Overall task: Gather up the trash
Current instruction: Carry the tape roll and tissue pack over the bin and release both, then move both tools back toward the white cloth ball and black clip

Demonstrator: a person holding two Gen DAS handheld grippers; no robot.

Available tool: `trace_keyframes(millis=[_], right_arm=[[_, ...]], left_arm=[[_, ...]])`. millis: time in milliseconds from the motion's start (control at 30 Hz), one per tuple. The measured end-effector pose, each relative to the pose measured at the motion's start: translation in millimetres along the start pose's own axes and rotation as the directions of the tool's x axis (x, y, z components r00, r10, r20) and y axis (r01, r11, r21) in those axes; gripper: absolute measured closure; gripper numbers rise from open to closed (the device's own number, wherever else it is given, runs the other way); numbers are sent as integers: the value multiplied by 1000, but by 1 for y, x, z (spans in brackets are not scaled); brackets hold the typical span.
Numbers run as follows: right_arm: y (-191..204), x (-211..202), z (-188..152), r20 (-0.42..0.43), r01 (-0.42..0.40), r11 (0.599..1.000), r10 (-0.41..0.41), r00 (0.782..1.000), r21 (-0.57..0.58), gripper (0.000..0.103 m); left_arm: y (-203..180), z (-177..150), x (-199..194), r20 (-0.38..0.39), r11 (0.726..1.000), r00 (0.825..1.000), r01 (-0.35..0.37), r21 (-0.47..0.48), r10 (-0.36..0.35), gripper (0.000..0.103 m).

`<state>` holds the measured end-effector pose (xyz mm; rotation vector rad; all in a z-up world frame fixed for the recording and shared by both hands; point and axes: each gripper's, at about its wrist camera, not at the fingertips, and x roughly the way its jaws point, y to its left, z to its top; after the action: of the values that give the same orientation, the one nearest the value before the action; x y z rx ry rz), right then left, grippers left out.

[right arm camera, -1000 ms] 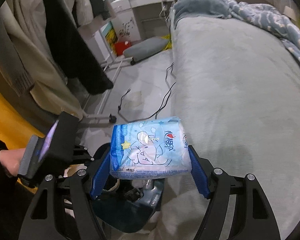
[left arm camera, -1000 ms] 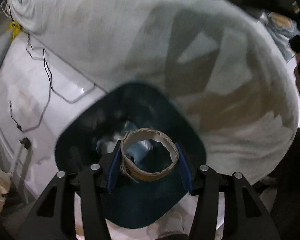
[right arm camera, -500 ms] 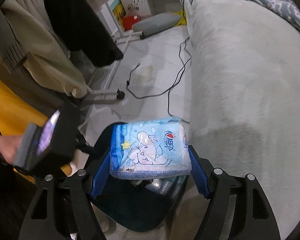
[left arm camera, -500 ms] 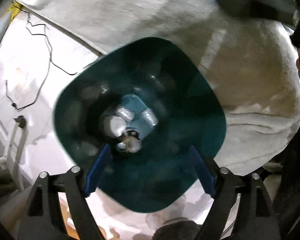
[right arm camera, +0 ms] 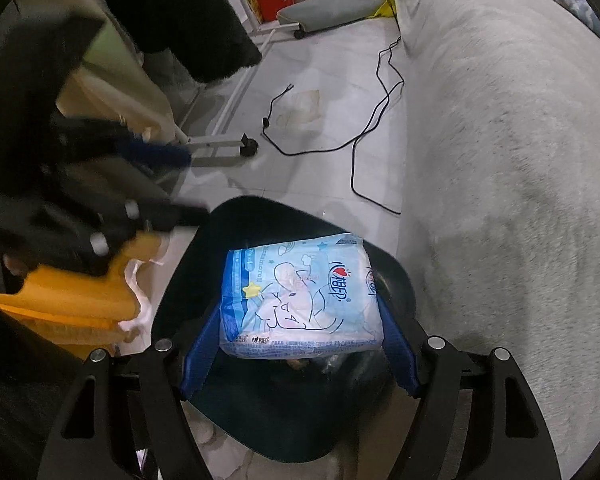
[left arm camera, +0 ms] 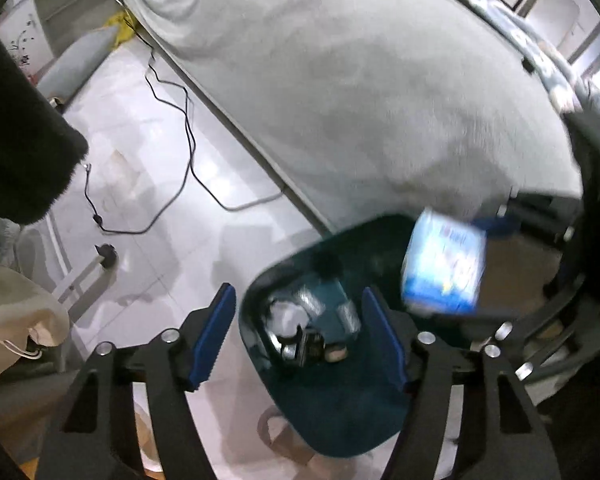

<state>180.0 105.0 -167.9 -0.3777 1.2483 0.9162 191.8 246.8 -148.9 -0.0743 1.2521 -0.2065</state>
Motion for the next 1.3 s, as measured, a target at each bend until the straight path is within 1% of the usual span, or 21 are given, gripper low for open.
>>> trace_keyframes(millis=[67, 133, 233, 300, 367, 433, 600, 667, 733, 800, 900, 1033, 1067, 1100, 1133, 1167, 1200, 1300], right_arm=[[1, 2, -1, -7, 2, 1000, -2, 1000, -3, 29], [1, 6, -4, -24, 8, 1000, -8, 1000, -9, 29], [4, 8, -9, -41, 13, 1000, -14, 999, -18, 29], [6, 8, -12, -44, 15, 1000, -16, 999, -26, 29], [7, 8, -14, -45, 17, 999, -19, 999, -29, 29], [7, 8, -15, -48, 26, 999, -27, 998, -28, 29], [15, 8, -20, -49, 19, 998, -22, 999, -60, 29], [15, 6, -22, -33, 20, 997, -23, 999, -69, 29], [16, 4, -25, -20, 13, 997, -14, 1000, -78, 27], [20, 3, -30, -14, 1, 994, -2, 1000, -105, 10], [23, -1, -36, 0, 1, 991, -1, 1000, -131, 10], [20, -17, -43, 33, -19, 989, 24, 999, -148, 10], [18, -23, -43, 44, -13, 990, 19, 999, -142, 10], [17, -28, -44, 57, -10, 990, 18, 998, -138, 10], [16, -35, -44, 78, -13, 991, 24, 997, -133, 10], [14, -44, -45, 101, -15, 992, 28, 995, -129, 10], [14, -50, -46, 114, -10, 992, 24, 993, -129, 10], [4, -76, -52, 166, 30, 992, -9, 986, -120, 10]], left_arm=[[-4, 8, -7, 24, 1000, 1000, -3, -8, 3, 38], [-11, 17, -15, 46, 1000, 999, -10, -6, 11, 41], [-24, 27, -28, 104, 1000, 994, -9, -4, 9, 43], [-34, 38, -42, 158, 1000, 988, -1, -12, 3, 43], [-42, 46, -50, 194, 1000, 981, -7, -11, 9, 43], [-52, 56, -58, 237, 1000, 971, -21, -6, 21, 43], [-67, 73, -74, 329, 1000, 944, 2, -22, 6, 43], [-74, 77, -81, 362, 1000, 932, 6, -10, -2, 43], [-82, 81, -85, 388, 1000, 922, -8, 1, 7, 43], [-87, 84, -89, 413, 1000, 911, 6, -1, -5, 43], [-94, 90, -94, 448, 1000, 894, 19, -6, -14, 40], [-105, 95, -95, 472, 1000, 881, 20, 4, -20, 37], [-107, 96, -95, 477, 1000, 879, 15, 3, -14, 36], [-111, 98, -94, 483, 1000, 876, 8, 2, -8, 36], [-114, 99, -95, 487, 1000, 873, 9, 1, -8, 33], [-117, 101, -94, 493, 1000, 870, 11, 0, -10, 29], [-121, 102, -93, 499, 1000, 867, 9, -2, -7, 27], [-131, 105, -92, 510, 1000, 860, 11, 12, -15, 26]])
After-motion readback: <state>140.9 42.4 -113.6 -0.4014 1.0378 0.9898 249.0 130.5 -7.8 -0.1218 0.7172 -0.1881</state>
